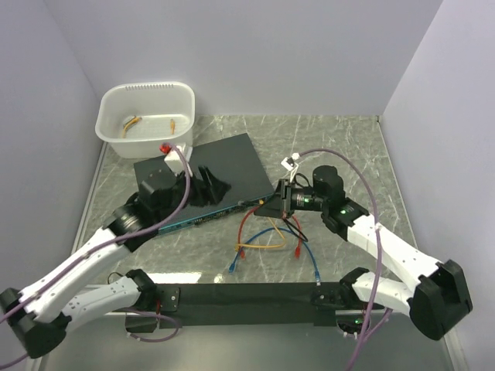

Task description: Insert the plug into the switch port

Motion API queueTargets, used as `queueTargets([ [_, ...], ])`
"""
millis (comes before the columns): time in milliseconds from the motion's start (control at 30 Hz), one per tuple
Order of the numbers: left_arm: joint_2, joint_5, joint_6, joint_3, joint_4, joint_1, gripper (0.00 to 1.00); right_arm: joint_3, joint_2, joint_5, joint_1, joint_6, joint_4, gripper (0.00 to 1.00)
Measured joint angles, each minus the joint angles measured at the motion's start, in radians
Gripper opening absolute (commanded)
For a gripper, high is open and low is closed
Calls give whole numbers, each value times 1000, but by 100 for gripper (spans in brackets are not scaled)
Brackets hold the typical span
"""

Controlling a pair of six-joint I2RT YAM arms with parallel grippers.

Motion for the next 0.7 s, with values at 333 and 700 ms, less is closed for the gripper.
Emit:
queueTargets([
  [333, 276, 261, -428, -138, 362, 147, 63, -29, -122, 161, -2, 46, 58, 0],
  [700, 253, 242, -554, -146, 466, 140, 57, -62, -111, 233, -2, 76, 106, 0],
])
